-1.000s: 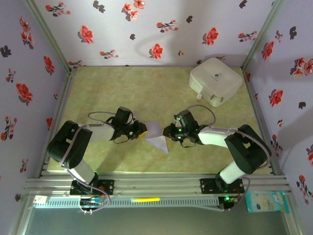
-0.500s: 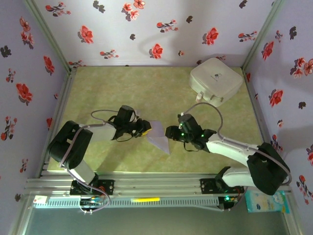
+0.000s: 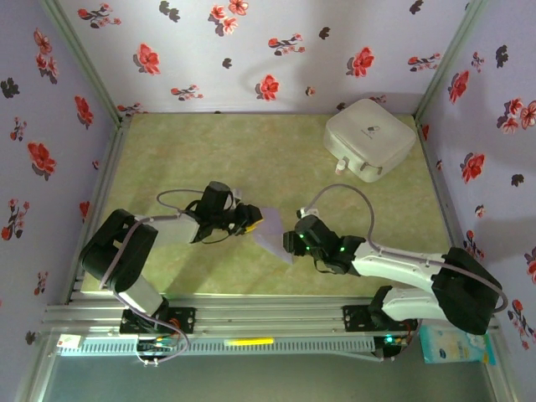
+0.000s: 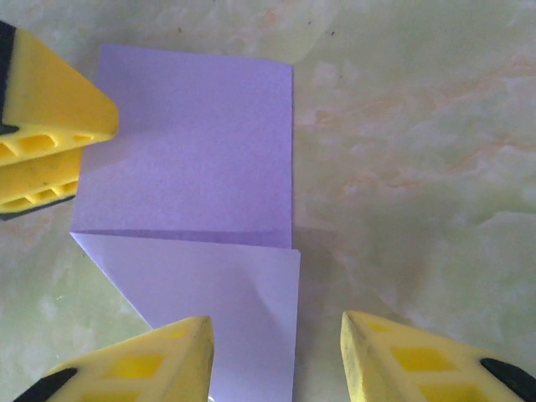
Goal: Fold a paper plane with a square sheet of paper (pick it up from the middle)
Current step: Fourth fold the wing at the center of the table.
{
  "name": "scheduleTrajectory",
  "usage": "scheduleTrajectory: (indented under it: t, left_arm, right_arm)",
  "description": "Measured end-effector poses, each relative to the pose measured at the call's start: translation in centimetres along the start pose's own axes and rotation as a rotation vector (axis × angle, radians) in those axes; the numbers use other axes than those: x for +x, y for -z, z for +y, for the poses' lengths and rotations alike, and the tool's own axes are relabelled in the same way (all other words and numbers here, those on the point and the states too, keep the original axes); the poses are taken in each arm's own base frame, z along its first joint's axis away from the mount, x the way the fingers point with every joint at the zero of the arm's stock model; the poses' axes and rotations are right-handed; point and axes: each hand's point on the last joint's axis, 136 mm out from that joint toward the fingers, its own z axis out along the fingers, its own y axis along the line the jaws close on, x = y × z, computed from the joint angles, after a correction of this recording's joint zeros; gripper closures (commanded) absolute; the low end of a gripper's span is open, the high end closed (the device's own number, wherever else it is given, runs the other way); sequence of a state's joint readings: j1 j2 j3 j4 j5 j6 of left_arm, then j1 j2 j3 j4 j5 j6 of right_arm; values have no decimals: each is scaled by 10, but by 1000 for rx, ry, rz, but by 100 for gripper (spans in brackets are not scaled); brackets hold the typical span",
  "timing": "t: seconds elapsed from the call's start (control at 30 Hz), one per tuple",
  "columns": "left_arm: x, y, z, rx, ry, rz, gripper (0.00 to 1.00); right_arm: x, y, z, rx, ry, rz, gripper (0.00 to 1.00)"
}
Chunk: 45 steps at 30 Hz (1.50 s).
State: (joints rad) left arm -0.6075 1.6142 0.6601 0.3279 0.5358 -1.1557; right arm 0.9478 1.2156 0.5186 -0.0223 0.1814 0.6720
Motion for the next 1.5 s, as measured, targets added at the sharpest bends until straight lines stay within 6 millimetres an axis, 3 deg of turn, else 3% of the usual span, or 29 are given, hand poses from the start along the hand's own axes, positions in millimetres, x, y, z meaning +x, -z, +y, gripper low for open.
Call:
scheduleTrajectory:
  t: [0.13, 0.23, 0.4, 0.57, 0.73, 0.97, 1.1, 1.23, 1.5]
  left_arm:
    - [5, -2, -1, 12, 10, 6, 71]
    - [9, -3, -3, 25, 12, 9, 79]
    - [7, -3, -5, 36, 17, -3, 94]
    - [-1, 1, -3, 22, 25, -65, 98]
    - [-13, 7, -9, 30, 21, -140, 98]
    - [-17, 13, -5, 26, 33, -181, 93]
    - [-16, 14, -5, 26, 37, -184, 85]
    - [-14, 14, -7, 32, 34, -176, 82]
    - [-9, 11, -9, 48, 29, -146, 80]
  right_arm:
    - [5, 1, 0, -2, 41, -15, 56]
    - [10, 1, -3, 4, 69, -20, 56]
    - [7, 4, -3, 11, 91, -48, 55]
    - [2, 15, -12, 55, 123, -80, 49]
    - [-8, 31, -17, 64, 167, -131, 35]
    - [-7, 43, -26, 49, 188, -189, 37]
    - [-5, 42, -26, 41, 212, -192, 38]
    - [-4, 36, -12, -10, 280, -189, 36]
    - [20, 9, 7, -17, 544, -91, 41]
